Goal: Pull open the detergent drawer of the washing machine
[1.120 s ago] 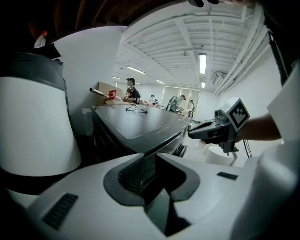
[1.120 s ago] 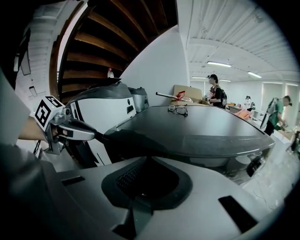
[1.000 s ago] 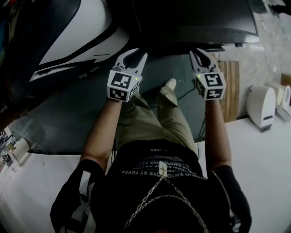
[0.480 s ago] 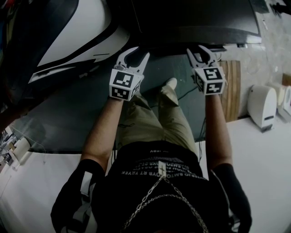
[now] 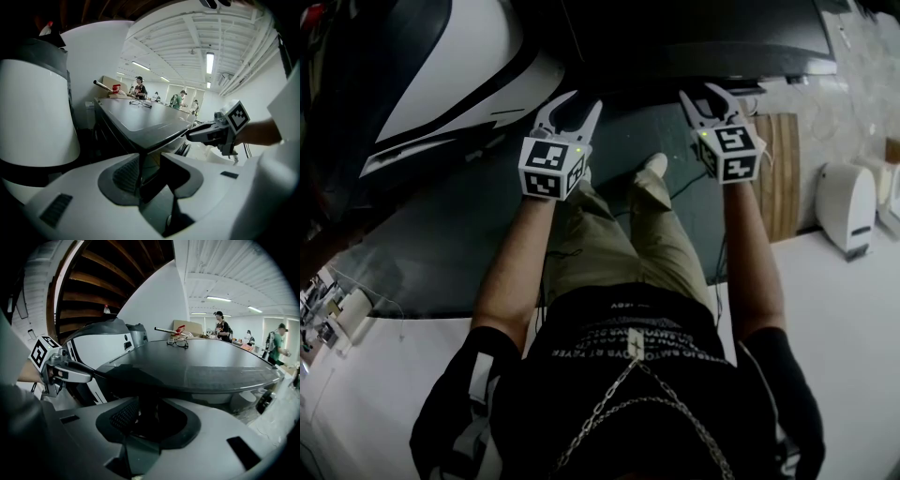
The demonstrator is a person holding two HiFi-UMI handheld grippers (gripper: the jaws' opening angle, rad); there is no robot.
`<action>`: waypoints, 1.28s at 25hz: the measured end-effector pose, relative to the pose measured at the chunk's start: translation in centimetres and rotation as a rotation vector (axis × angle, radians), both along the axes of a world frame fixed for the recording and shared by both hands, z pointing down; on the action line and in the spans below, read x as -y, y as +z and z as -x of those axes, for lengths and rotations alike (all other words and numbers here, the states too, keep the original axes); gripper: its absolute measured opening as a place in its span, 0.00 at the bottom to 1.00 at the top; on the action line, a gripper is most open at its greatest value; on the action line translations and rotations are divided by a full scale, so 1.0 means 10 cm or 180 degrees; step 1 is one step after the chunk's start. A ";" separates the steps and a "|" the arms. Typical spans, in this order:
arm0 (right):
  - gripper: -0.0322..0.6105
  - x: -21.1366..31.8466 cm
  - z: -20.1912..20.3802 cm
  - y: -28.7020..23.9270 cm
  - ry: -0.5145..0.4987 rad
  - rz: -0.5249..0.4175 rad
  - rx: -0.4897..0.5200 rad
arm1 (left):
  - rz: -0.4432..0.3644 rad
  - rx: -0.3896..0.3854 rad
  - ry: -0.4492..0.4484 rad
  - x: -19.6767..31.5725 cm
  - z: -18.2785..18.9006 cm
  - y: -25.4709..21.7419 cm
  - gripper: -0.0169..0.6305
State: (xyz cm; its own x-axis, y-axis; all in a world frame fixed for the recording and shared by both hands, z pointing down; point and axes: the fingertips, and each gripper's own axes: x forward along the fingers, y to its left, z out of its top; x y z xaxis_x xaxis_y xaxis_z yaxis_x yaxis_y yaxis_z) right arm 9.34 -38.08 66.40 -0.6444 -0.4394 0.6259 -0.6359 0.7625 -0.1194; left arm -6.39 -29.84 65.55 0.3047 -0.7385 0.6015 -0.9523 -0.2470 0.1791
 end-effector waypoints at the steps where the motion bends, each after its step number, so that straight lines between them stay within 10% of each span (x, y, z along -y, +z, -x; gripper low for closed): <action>1: 0.22 0.00 0.00 0.00 -0.0002 0.0008 -0.0001 | 0.0003 0.0016 0.0013 0.00 0.00 0.00 0.21; 32: 0.22 -0.09 -0.11 -0.02 -0.0267 0.0216 0.0128 | 0.0168 -0.0013 -0.0240 -0.10 -0.12 -0.01 0.21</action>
